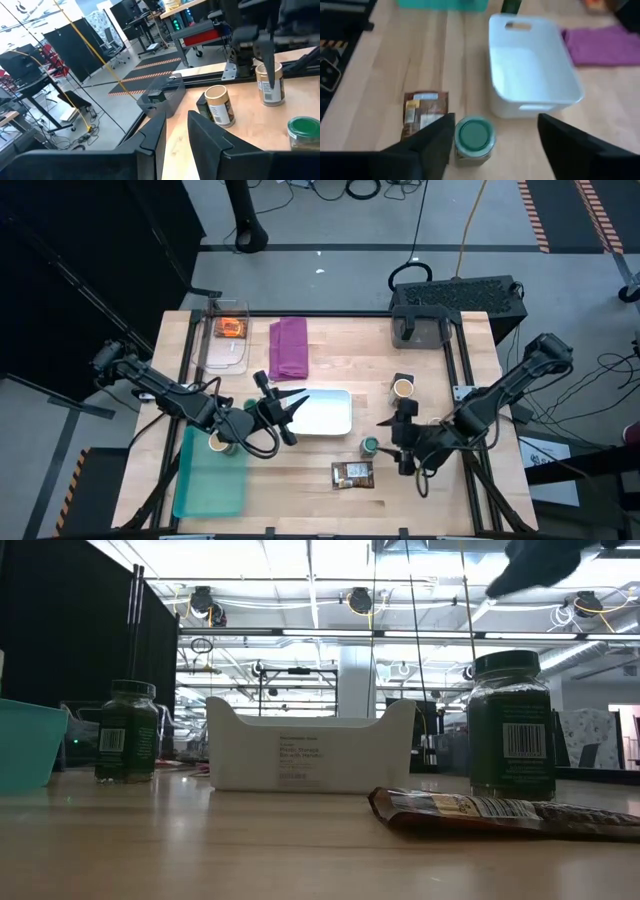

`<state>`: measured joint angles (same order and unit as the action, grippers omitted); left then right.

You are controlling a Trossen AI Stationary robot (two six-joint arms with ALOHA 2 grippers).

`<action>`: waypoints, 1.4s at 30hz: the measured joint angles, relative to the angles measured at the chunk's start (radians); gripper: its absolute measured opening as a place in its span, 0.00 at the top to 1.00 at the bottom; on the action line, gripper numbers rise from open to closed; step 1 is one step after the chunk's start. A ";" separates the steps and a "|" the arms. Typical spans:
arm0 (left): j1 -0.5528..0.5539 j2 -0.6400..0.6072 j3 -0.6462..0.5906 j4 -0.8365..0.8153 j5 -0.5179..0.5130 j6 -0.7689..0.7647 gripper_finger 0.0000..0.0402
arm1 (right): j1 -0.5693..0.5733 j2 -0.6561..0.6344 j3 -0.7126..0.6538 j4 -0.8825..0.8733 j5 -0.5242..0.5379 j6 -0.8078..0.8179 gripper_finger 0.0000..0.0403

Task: Sort spices by type
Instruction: Put the right green seasoning bottle into the white bin

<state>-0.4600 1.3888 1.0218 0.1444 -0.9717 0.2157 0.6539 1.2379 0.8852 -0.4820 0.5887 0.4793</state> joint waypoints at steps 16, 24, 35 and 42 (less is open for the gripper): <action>0.001 0.000 0.000 -0.005 0.003 -0.004 0.79 | -0.059 0.204 0.000 0.039 -0.089 0.095 0.05; 0.001 0.000 0.000 -0.034 0.006 -0.027 0.79 | -0.092 0.230 0.000 0.068 -0.200 0.062 0.06; 0.001 0.001 0.000 -0.034 0.006 -0.052 0.79 | -0.106 0.230 0.000 0.073 -0.199 0.038 0.28; 0.001 0.001 0.000 -0.034 0.006 -0.053 0.79 | -0.117 0.229 0.002 0.051 -0.200 0.025 0.58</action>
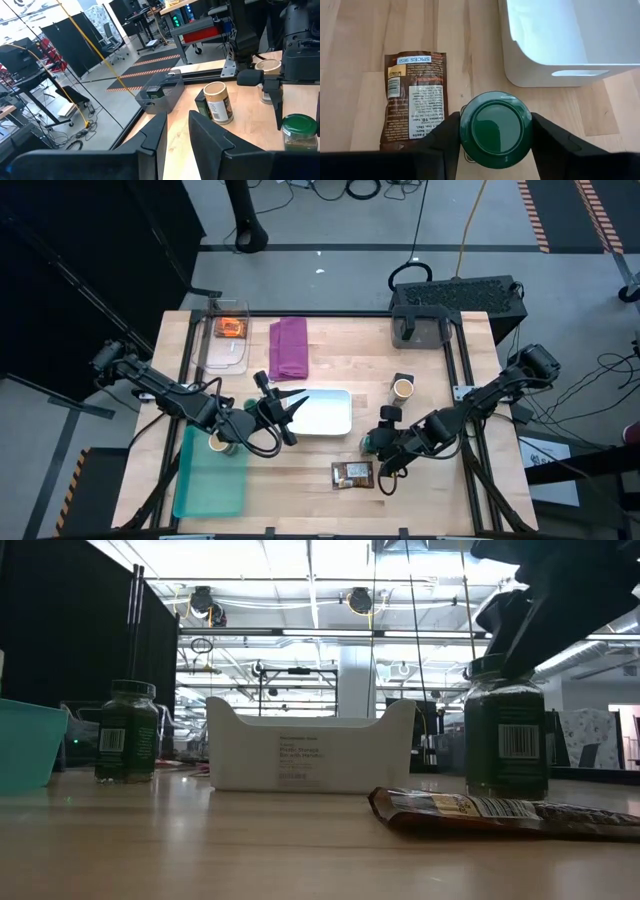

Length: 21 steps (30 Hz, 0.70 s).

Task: Sort spices by type
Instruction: Put the right green seasoning bottle into the white bin

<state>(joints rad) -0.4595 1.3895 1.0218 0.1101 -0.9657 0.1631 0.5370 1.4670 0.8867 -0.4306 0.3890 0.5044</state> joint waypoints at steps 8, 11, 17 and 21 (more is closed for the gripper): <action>0.000 0.000 0.000 -0.024 0.000 -0.001 0.79 | -0.003 -0.036 -0.001 -0.040 -0.034 -0.011 0.58; 0.000 0.000 0.000 -0.023 0.000 -0.001 0.79 | -0.013 -0.101 0.004 -0.078 -0.056 -0.003 0.58; 0.001 0.000 0.000 -0.022 0.000 -0.001 0.79 | -0.039 -0.209 0.084 -0.152 -0.055 -0.032 0.58; 0.002 0.000 0.000 -0.018 -0.002 -0.001 0.79 | -0.094 -0.196 0.170 -0.145 -0.054 -0.145 0.58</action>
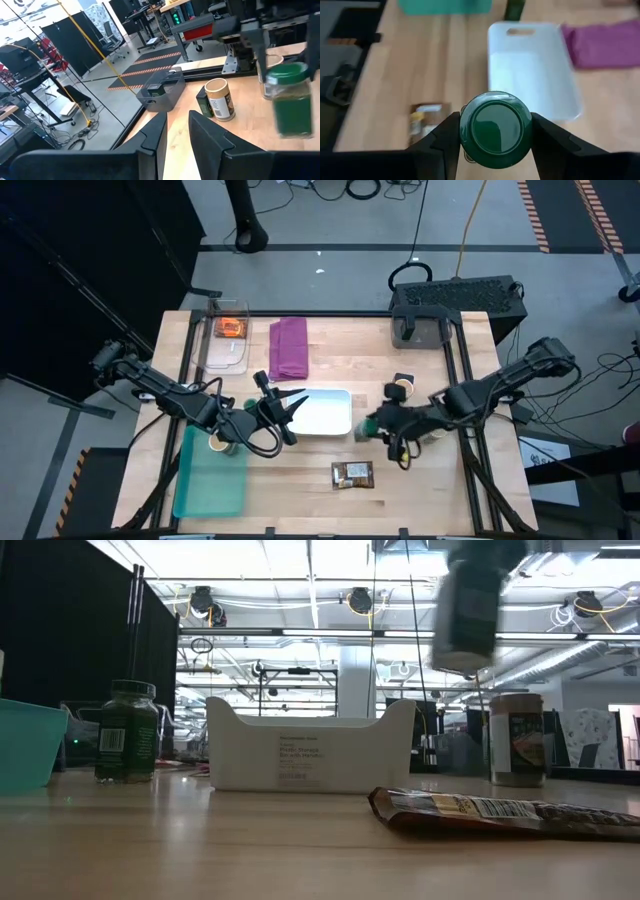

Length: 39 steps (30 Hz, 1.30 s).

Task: Sort spices by type
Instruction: Put the right green seasoning bottle into the white bin

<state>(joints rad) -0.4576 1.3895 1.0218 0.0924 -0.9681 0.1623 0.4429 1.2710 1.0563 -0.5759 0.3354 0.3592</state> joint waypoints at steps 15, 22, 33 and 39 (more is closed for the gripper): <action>-0.058 -0.014 0.000 -0.007 -0.152 0.009 0.79 | -0.212 0.228 0.181 0.093 -0.023 -0.262 0.58; -0.154 -0.048 0.000 -0.006 -0.257 0.040 0.79 | -0.268 0.306 0.181 0.140 -0.056 -0.268 0.58; -0.181 -0.052 0.000 -0.007 -0.271 0.063 0.79 | -0.303 0.428 0.181 0.171 -0.109 -0.252 0.58; -0.180 -0.052 0.000 -0.027 -0.271 0.061 0.79 | -0.323 0.436 0.181 0.192 -0.144 -0.200 0.58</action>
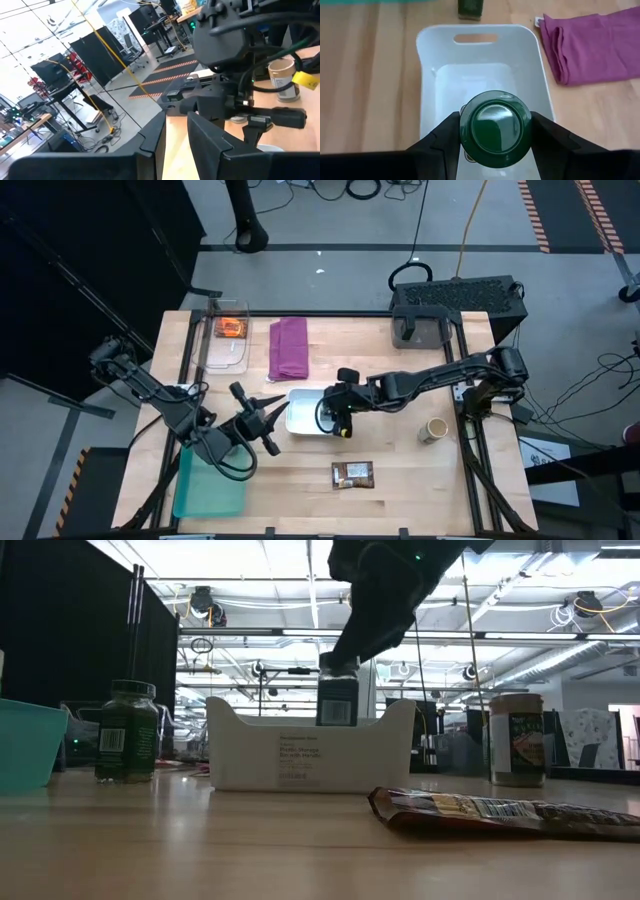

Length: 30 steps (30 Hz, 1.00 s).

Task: Sort spices by type
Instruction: Put the right green seasoning bottle into the white bin

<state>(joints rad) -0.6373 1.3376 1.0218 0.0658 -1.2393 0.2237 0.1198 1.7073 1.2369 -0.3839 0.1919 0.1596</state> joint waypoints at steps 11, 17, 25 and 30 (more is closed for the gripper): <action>0.001 0.000 0.000 0.000 0.000 -0.006 0.79 | -0.008 0.048 0.000 0.068 -0.012 0.012 0.58; 0.001 0.000 0.000 -0.001 0.000 -0.007 0.79 | -0.011 0.090 0.000 0.080 -0.008 0.012 0.58; 0.001 0.000 0.000 0.000 0.000 -0.007 0.79 | -0.010 0.089 0.000 0.076 -0.009 0.009 0.54; 0.001 0.000 0.000 0.000 0.000 -0.007 0.79 | -0.010 0.089 0.000 0.069 -0.010 0.003 0.36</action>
<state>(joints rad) -0.6361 1.3380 1.0218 0.0654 -1.2390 0.2165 0.1101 1.7962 1.2369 -0.3153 0.1818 0.1621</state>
